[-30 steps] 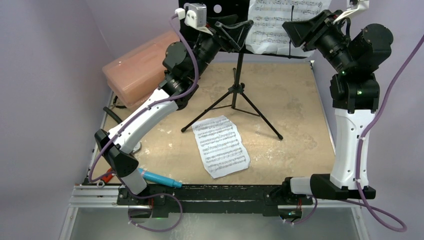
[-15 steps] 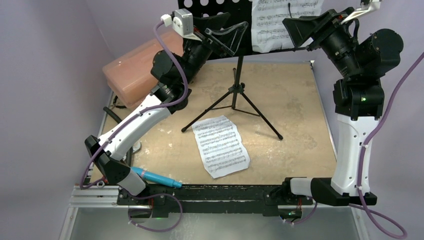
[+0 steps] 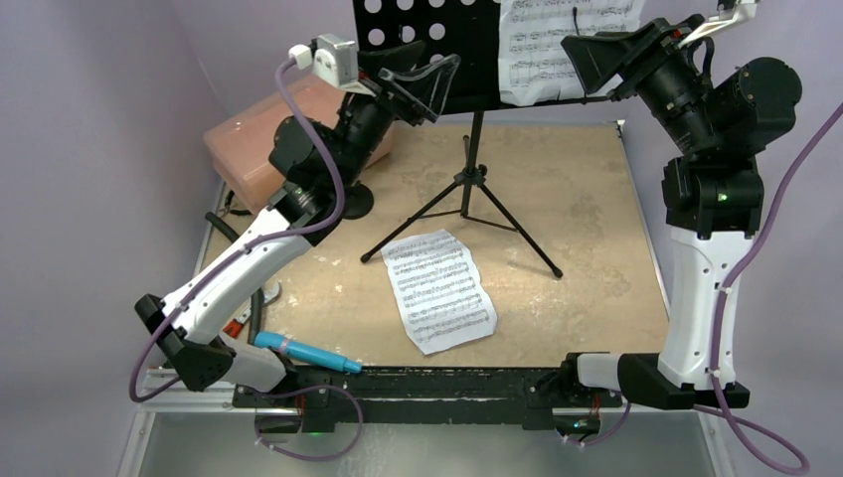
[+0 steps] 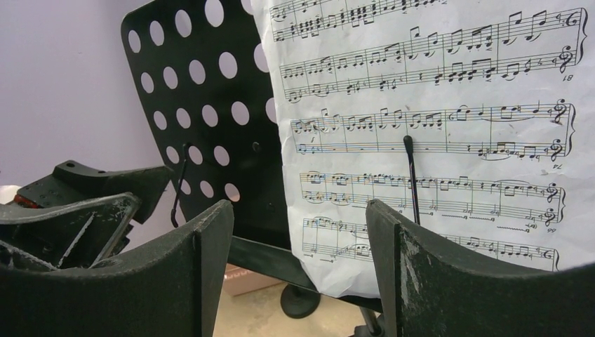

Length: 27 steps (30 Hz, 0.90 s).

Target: Set up the instrument practice props

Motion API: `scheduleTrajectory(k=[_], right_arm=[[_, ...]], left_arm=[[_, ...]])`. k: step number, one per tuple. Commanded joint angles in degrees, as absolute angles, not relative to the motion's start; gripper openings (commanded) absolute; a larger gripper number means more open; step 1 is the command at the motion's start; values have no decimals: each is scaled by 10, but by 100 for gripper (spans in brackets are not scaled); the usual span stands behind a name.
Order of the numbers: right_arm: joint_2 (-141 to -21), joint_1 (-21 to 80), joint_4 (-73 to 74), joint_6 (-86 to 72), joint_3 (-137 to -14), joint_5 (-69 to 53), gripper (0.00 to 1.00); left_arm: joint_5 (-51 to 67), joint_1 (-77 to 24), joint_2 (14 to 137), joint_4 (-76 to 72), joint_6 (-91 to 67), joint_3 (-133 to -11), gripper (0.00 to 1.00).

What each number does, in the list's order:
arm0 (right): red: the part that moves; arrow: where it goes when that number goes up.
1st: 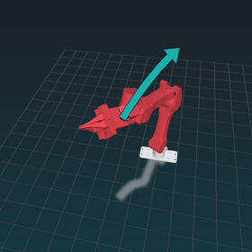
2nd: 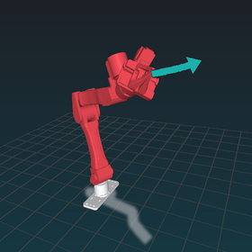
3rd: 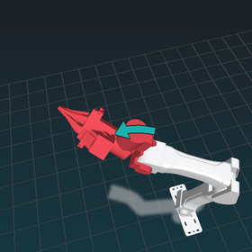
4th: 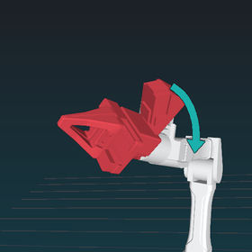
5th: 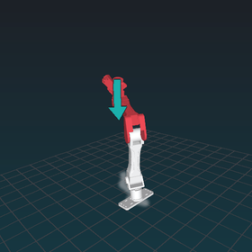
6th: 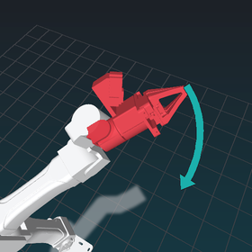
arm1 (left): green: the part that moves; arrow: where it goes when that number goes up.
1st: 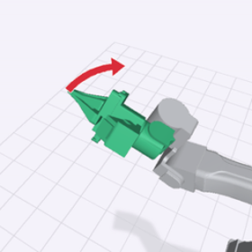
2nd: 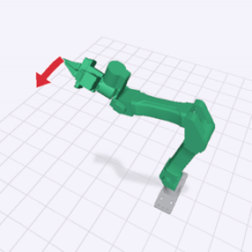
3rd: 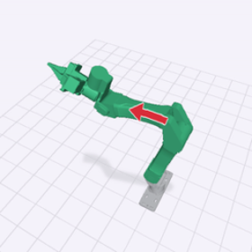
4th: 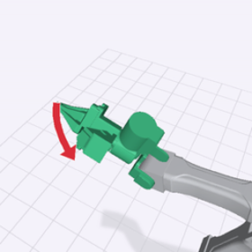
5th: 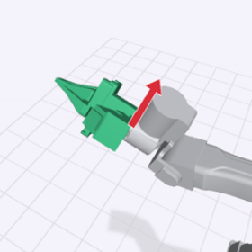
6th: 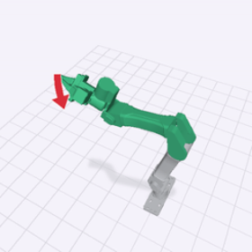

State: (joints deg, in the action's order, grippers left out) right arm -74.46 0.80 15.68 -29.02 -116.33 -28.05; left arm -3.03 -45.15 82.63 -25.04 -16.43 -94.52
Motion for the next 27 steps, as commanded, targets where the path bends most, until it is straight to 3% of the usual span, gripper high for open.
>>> scheduleTrajectory(k=[1, 8, 15, 22, 27], right_arm=[[-733, 10, 121, -302, -1160, -291, 72], [-734, 10, 117, -307, -1155, -296, 72], [-738, 10, 112, -315, -1154, -300, 73], [-737, 10, 114, -315, -1155, -299, 73], [-740, 10, 111, -319, -1160, -301, 73]], left_arm=[[-115, -454, 763, -200, -131, -918, 62], [-263, -453, 700, -121, -107, -870, 68], [-327, -452, 708, -85, -99, -867, 70], [-375, -428, 729, -51, -135, -876, 52], [-362, -394, 753, -13, -161, -900, 48]])
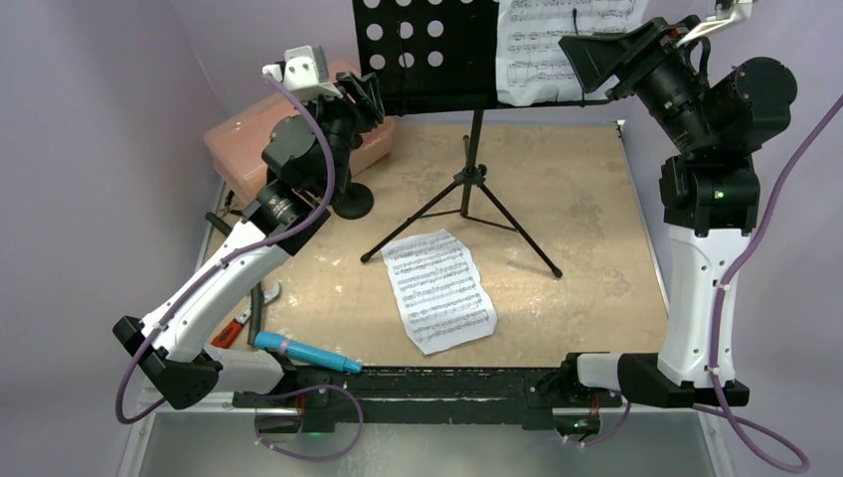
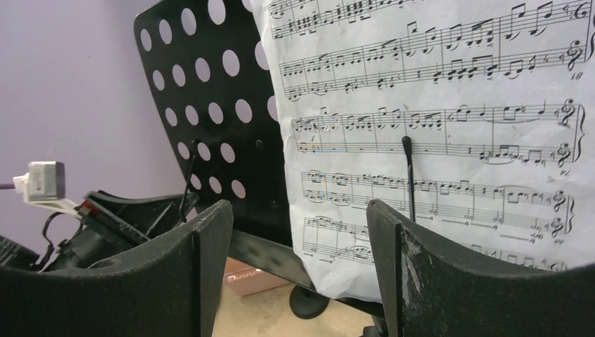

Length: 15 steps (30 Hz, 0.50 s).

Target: Set up the instrument practice props

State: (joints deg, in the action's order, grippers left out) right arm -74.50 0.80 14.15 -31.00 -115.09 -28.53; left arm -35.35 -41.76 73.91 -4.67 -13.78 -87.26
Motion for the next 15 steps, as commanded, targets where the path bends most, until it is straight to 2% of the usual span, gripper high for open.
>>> scheduleTrajectory(k=[1, 15], right_arm=[[-740, 10, 109, -321, -1160, -302, 73], [-735, 10, 90, -333, -1150, -316, 73]], left_arm=[[-358, -389, 756, -10, -165, -902, 47], [-309, -357, 777, -40, -171, -909, 46]])
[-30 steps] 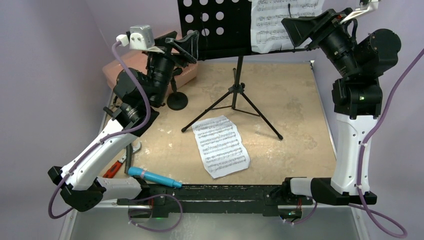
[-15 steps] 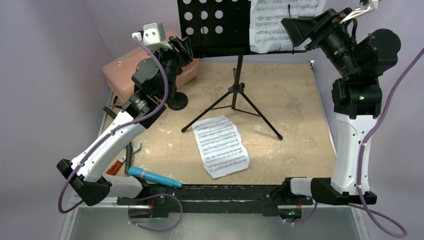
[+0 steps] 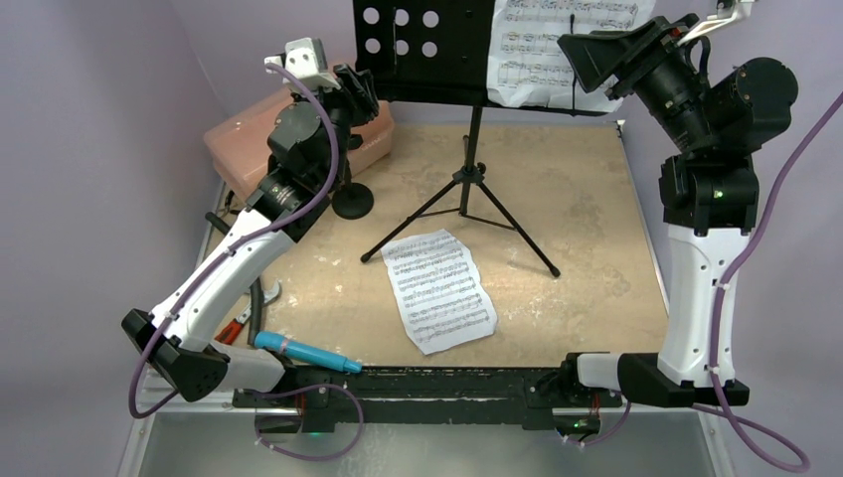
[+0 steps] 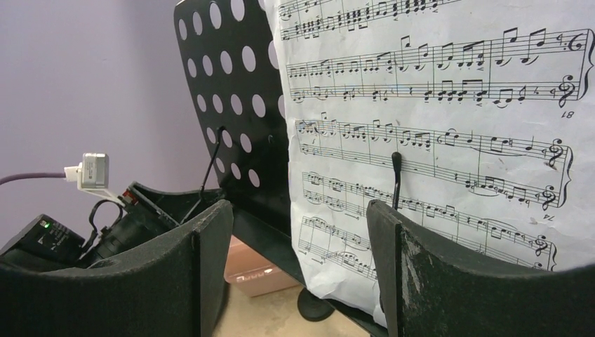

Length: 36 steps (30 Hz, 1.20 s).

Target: Set up the instrument practice props

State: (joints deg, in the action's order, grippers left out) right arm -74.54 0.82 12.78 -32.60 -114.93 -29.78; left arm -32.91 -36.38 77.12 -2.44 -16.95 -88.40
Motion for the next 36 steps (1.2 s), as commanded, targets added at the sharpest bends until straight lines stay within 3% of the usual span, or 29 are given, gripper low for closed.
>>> scheduleTrajectory(k=[1, 4, 8, 12, 22, 36], right_arm=[[-734, 10, 88, -333, -1148, -318, 73], [-726, 10, 67, -335, -1136, -335, 74], [-708, 11, -6, -350, -1082, -392, 76], [-672, 16, -88, -369, -1006, -444, 78], [-579, 30, -164, -388, -845, -512, 81], [-434, 35, 5, -314, -640, -503, 82]], left_arm=[[-307, -357, 776, -40, -171, -908, 47], [-302, -357, 762, -47, -173, -896, 51], [-292, -357, 726, -74, -175, -854, 69], [-288, -357, 692, -71, -183, -825, 76], [-291, -357, 582, -36, -247, -711, 80], [-246, -357, 466, 232, -502, -523, 82]])
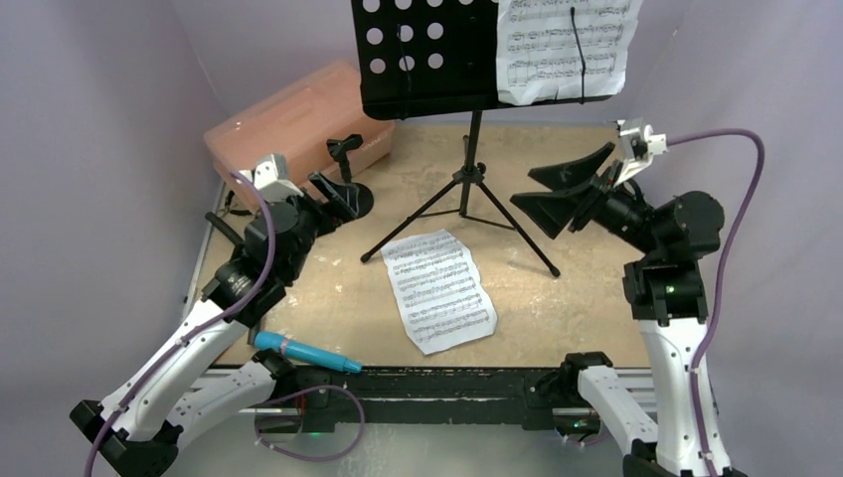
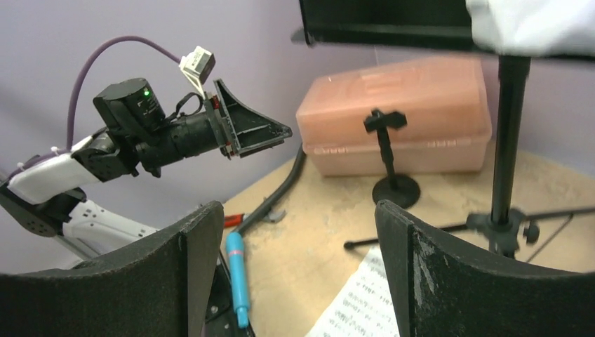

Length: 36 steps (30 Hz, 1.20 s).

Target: Set up the instrument practice props

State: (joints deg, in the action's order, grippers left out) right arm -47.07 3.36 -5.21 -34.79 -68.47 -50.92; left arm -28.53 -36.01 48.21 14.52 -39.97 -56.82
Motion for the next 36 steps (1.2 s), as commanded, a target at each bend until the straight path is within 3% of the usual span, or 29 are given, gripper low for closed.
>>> scheduleTrajectory(k=[1, 11, 20, 26, 36], right_arm=[[-425, 35, 25, -311, -624, -495, 82], [-385, 35, 114, -316, -457, -430, 82], [-457, 36, 136, -306, -378, -386, 81], [-463, 44, 107, -311, -315, -354, 76], [-635, 144, 113, -277, -328, -246, 71]], left_arm=[[-237, -357, 464, 242, -514, -508, 82], [-153, -357, 504, 249, -565, -395, 83], [19, -357, 646, 131, -532, -326, 85], [140, -356, 778, 11, -534, -299, 77], [160, -356, 870, -55, -573, -299, 69]])
